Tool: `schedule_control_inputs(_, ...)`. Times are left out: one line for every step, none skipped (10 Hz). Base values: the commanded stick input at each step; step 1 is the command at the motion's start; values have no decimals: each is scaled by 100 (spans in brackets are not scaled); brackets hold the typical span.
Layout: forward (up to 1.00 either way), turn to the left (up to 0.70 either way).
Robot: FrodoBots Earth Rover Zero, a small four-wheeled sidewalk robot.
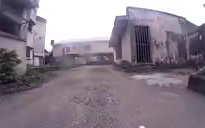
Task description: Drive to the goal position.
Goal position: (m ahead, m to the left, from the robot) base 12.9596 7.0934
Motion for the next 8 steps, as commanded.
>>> schedule_control_inputs(30,0)
schedule_control_inputs(30,0)
schedule_control_inputs(30,0)
schedule_control_inputs(30,0)
schedule_control_inputs(30,0)
schedule_control_inputs(30,0)
schedule_control_inputs(30,0)
schedule_control_inputs(30,0)
